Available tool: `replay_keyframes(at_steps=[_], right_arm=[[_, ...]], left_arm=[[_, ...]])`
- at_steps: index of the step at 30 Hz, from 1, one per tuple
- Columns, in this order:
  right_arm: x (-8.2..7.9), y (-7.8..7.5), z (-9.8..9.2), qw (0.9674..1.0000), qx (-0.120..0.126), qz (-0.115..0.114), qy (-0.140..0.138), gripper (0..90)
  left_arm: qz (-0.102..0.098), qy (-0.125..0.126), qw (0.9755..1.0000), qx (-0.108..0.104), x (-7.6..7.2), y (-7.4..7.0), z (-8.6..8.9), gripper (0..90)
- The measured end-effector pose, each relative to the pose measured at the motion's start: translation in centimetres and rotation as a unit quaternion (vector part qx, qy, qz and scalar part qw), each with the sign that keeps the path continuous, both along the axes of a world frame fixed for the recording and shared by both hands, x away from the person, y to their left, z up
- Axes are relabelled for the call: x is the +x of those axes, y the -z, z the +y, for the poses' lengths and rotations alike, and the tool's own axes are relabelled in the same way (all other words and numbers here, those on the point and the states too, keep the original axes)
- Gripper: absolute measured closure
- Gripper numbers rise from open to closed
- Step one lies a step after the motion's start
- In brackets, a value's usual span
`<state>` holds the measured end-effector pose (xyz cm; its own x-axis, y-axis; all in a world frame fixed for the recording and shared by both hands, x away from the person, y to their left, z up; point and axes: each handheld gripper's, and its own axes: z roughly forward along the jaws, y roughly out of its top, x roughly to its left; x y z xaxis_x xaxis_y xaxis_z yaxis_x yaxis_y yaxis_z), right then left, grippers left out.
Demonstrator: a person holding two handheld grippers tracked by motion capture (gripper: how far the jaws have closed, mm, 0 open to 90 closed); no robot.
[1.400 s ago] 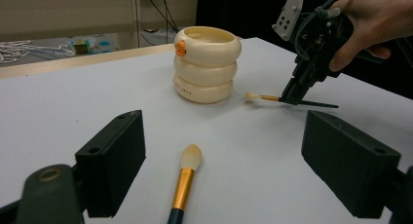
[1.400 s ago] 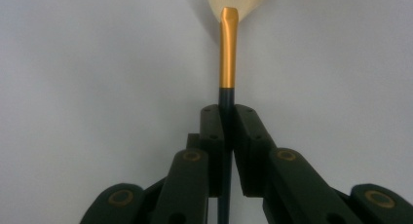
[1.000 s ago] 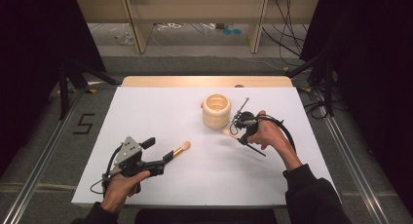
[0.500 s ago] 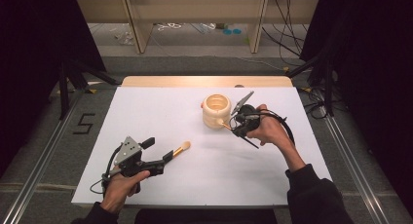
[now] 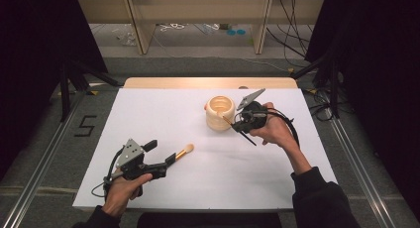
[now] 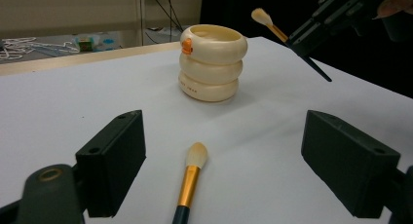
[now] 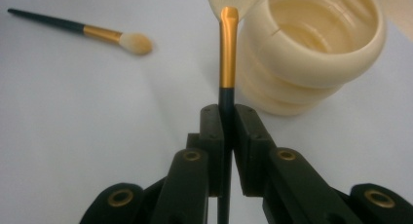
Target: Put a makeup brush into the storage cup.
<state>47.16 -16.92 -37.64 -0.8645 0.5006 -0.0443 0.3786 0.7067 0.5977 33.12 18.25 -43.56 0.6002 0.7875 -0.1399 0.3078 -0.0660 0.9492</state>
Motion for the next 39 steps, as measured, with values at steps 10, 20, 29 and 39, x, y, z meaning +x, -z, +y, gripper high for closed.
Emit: replay_keyframes(at_steps=[10, 20, 29, 39], right_arm=[[0.4, -0.9, -0.1, 0.9969, 0.064, -0.035, 0.031, 83.2], [1.6, -1.4, -0.4, 0.9816, 0.165, -0.076, 0.058, 83.1], [2.0, -2.1, -0.2, 0.9696, 0.21, -0.103, 0.072, 83.2], [3.3, -2.2, -0.1, 0.957, 0.249, -0.123, 0.085, 83.1]], left_arm=[[0.002, 0.0, 1.0, 0.002, 0.1, 0.0, 0.1, 16.0], [0.003, -0.002, 1.0, 0.0, 0.1, 0.1, 0.1, 16.0], [0.003, -0.002, 1.0, -0.001, 0.1, 0.0, 0.1, 16.1], [0.003, -0.003, 1.0, 0.001, 0.2, 0.0, 0.2, 16.1]])
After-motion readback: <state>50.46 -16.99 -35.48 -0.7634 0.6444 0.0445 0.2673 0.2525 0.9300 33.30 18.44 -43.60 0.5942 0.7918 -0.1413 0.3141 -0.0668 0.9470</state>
